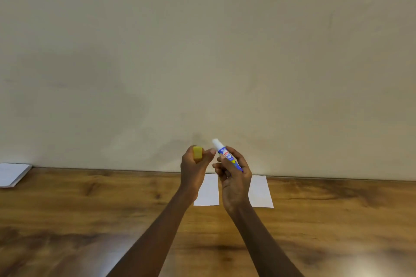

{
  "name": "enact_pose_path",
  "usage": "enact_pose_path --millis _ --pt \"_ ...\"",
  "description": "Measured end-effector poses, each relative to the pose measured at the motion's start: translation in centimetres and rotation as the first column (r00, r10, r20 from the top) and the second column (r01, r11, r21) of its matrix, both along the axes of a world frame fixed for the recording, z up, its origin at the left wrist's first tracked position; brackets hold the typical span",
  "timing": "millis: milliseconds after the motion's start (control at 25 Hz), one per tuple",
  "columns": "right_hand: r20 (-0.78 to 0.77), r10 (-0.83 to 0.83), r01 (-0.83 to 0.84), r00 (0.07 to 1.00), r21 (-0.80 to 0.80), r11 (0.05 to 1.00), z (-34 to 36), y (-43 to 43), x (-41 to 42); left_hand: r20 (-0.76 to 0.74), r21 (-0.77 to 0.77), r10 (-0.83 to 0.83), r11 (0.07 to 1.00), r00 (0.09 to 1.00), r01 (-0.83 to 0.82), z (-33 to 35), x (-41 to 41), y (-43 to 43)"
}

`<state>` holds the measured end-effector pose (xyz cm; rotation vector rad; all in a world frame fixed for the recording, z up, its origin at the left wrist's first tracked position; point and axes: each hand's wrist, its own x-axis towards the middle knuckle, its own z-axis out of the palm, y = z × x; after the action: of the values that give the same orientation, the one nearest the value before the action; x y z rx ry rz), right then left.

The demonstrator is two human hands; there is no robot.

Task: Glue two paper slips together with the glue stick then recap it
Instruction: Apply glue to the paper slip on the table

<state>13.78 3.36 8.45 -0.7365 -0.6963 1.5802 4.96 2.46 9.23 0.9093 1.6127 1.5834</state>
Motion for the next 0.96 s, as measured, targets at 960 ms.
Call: enact_pose_path --millis 960 --pt "0.989 0.111 -0.581 0.101 -0.032 0.813 -14.5 -1.7 5.1 -0.52 -0.457 -0.086 0.868 0.85 -0.192 -14.2 -0.7 -4.4"
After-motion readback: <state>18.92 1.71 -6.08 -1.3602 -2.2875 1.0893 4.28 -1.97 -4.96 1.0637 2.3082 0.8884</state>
